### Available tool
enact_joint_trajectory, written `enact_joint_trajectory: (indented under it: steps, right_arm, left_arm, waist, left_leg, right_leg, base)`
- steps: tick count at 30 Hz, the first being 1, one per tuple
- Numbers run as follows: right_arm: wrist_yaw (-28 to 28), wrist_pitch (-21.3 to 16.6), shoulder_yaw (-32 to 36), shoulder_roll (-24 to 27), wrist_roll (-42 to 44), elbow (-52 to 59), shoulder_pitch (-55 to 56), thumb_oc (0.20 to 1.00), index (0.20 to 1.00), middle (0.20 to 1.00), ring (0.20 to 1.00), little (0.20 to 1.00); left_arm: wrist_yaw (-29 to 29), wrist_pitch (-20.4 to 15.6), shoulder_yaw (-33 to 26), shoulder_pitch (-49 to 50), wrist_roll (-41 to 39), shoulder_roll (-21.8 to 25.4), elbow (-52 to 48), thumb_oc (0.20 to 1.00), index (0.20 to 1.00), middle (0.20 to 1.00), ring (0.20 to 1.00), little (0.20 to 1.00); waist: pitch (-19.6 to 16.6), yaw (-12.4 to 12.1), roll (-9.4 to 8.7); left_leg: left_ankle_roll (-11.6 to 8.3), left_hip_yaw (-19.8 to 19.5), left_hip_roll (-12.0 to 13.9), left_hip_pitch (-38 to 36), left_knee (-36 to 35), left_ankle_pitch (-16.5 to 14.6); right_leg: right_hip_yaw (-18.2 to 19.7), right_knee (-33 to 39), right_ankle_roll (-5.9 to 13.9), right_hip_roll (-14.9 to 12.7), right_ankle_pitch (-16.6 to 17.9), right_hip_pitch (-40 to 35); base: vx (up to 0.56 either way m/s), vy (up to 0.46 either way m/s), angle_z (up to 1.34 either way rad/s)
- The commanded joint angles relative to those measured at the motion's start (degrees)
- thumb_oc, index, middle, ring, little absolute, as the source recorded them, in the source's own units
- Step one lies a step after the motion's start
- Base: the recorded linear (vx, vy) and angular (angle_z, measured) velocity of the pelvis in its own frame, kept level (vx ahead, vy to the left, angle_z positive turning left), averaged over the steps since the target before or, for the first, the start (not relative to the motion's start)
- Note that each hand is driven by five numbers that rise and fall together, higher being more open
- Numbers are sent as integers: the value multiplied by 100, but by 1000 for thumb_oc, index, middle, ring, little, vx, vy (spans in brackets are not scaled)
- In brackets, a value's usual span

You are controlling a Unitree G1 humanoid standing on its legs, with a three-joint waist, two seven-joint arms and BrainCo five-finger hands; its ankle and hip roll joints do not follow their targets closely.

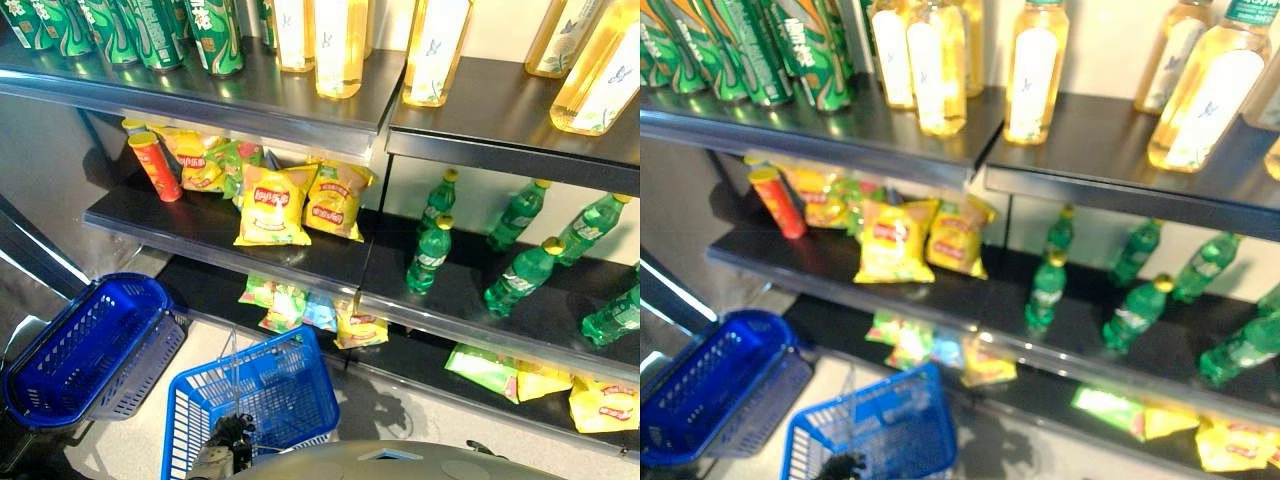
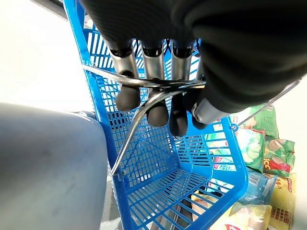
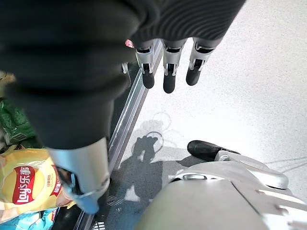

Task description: Pick up the snacks into the basket

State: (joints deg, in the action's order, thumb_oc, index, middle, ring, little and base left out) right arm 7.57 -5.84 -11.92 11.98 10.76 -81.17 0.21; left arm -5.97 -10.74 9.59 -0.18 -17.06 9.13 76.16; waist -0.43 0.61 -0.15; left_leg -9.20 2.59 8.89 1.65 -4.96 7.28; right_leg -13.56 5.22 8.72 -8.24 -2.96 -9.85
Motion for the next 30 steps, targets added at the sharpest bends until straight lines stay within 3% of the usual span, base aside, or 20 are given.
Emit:
enact_joint_trajectory:
  steps: [1, 23, 30]
  right_arm:
    - [10, -122, 69, -66, -61, -240, -333, 1000, 1000, 1000, 1000, 1000]
    - [26, -139, 87, -66, -62, -244, -324, 1000, 1000, 1000, 1000, 1000]
    - [60, -152, 65, -2, -89, -185, -380, 1000, 1000, 1000, 1000, 1000]
  left_arm:
    - [81, -106, 1, -92, 47, -116, 534, 200, 200, 200, 200, 200]
    - [60, -166, -38, -34, 9, -103, 517, 200, 200, 200, 200, 200]
    - [0, -234, -111, -36, -41, -17, 385, 200, 200, 200, 200, 200]
  waist:
    - [98, -151, -121]
    - [144, -171, -170]
    - [306, -232, -234]
  left_leg:
    - [385, 23, -177, -134, -4, -346]
    - [397, 32, -166, -137, -4, -356]
    - [447, -7, -165, -56, -4, -299]
  right_leg:
    - [-109, -22, 105, -46, 689, 506]
    - [-82, -22, 98, -16, 682, 534]
    - [-123, -22, 91, -5, 697, 600]
  base:
    - [0, 0, 0]
    - [0, 0, 0]
    - [-4, 0, 0]
